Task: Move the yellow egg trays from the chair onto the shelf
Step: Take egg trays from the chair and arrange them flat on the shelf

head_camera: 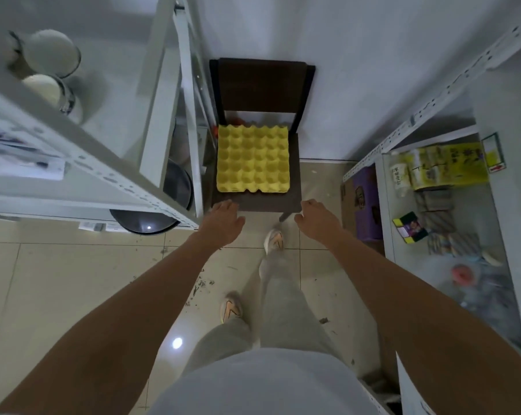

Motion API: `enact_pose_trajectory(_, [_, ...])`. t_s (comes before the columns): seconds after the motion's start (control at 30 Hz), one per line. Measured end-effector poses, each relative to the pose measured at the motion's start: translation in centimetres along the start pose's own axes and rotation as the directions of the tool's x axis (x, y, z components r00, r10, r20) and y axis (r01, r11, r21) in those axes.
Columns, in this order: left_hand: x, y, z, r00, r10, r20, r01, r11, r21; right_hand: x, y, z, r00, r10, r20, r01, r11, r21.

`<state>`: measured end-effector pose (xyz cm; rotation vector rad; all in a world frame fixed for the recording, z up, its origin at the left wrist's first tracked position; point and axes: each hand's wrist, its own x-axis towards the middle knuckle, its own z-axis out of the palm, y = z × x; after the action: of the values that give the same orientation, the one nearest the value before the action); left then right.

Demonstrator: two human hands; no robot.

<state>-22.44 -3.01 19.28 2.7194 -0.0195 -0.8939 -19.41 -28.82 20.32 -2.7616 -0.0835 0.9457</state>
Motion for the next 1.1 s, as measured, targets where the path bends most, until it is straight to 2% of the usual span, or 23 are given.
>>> enact_pose_trajectory(0.2, [8.8,1.3,-1.5,0.989,-0.148,0.026,0.150,0.976,-0.156,10.3,1.6,-2.5,0.997,0.030,0.069,-0.039,0.990,0.135])
enact_pose_trajectory(0.33, [14.7,0.9,-1.5,0.975,-0.207,0.079,0.219,0.959,-0.181,16.5,3.3,-2.9,0.994,0.067,0.082,-0.084,0.971,0.224])
enact_pose_trajectory(0.53, [20.5,-1.1,-0.5,0.932,-0.353,0.078,0.360,0.886,-0.292,24.2,5.7,-2.1,0.987,0.116,0.110,-0.143,0.948,0.283])
enact_pose_trajectory(0.6, [22.5,-2.2,-0.1,0.903,-0.426,0.064,0.417,0.826,-0.380,26.9,6.3,-1.6,0.980,0.146,0.137,-0.185,0.918,0.350])
enact_pose_trajectory(0.7, [25.6,-4.2,0.8,0.894,-0.448,-0.004,0.411,0.825,-0.388,30.5,7.4,-0.5,0.958,0.225,0.177,-0.283,0.837,0.468])
enact_pose_trajectory(0.9, [31.1,-8.8,3.0,0.857,-0.512,0.052,0.502,0.810,-0.302,35.7,8.1,3.1,0.955,0.233,0.185,-0.292,0.857,0.425])
enact_pose_trajectory(0.97, [32.6,-9.1,3.9,0.842,-0.540,0.019,0.507,0.778,-0.372,36.9,7.8,4.2,0.964,0.214,0.161,-0.261,0.880,0.396])
enact_pose_trajectory(1.1, [34.9,-9.2,5.3,0.734,-0.677,-0.053,0.545,0.633,-0.550,39.2,6.9,5.8,0.975,0.222,0.020,-0.219,0.933,0.284])
